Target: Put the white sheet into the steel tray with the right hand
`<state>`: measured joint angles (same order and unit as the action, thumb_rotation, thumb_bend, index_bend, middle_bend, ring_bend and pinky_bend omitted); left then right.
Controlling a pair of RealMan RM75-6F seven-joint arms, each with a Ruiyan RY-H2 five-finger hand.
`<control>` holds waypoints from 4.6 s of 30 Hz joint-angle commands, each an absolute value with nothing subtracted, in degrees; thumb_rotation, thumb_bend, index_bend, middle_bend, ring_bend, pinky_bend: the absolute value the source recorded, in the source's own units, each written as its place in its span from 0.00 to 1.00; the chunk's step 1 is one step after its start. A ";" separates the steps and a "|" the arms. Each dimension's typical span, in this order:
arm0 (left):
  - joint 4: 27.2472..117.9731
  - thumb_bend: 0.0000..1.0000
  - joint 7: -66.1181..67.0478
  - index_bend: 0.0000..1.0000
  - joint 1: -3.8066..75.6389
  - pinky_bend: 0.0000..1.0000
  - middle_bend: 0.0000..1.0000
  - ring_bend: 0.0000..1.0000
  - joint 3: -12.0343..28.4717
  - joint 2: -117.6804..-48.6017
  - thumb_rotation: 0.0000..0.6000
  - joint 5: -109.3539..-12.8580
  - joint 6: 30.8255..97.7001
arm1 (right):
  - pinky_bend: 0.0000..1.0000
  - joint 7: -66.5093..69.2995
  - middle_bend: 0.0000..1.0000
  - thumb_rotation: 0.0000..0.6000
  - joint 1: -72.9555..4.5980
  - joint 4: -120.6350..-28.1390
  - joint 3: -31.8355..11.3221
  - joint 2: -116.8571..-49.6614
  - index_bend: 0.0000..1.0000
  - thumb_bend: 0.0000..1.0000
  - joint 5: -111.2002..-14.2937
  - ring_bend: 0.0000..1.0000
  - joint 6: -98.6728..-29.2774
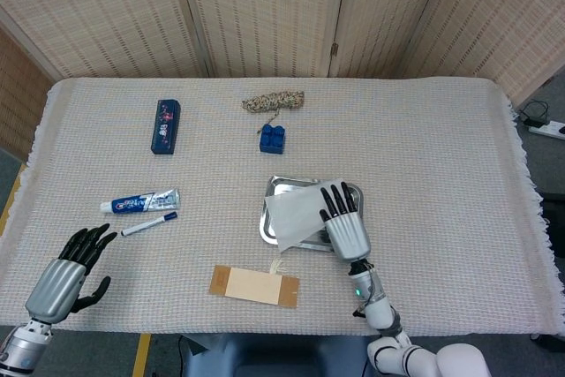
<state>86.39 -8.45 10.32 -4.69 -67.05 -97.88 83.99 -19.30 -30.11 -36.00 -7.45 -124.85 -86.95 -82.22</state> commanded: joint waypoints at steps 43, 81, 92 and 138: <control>86.95 0.53 -11.77 0.00 10.12 0.00 0.00 0.00 -5.58 -65.86 1.00 -100.86 86.38 | 0.00 -41.95 0.00 1.00 -26.98 -66.95 -11.52 -115.99 0.02 0.55 -76.57 0.00 -72.38; 87.50 0.53 -11.96 0.00 10.27 0.00 0.00 0.00 -5.39 -65.45 1.00 -99.78 85.30 | 0.00 -64.52 0.00 1.00 -45.71 -97.90 -14.80 -94.95 0.00 0.48 -30.58 0.00 -62.08; 88.15 0.53 -11.38 0.00 10.28 0.00 0.00 0.00 -5.76 -65.12 1.00 -100.21 85.09 | 0.00 -63.46 0.00 1.00 -48.86 -105.32 -12.77 -89.30 0.00 0.48 -22.96 0.00 -62.51; 88.10 0.53 -10.30 0.04 10.63 0.00 0.00 0.00 -4.81 -65.60 1.00 -97.36 82.84 | 0.98 -29.71 1.00 1.00 -50.80 -107.07 -5.72 -78.13 0.15 0.48 -37.61 0.87 -42.17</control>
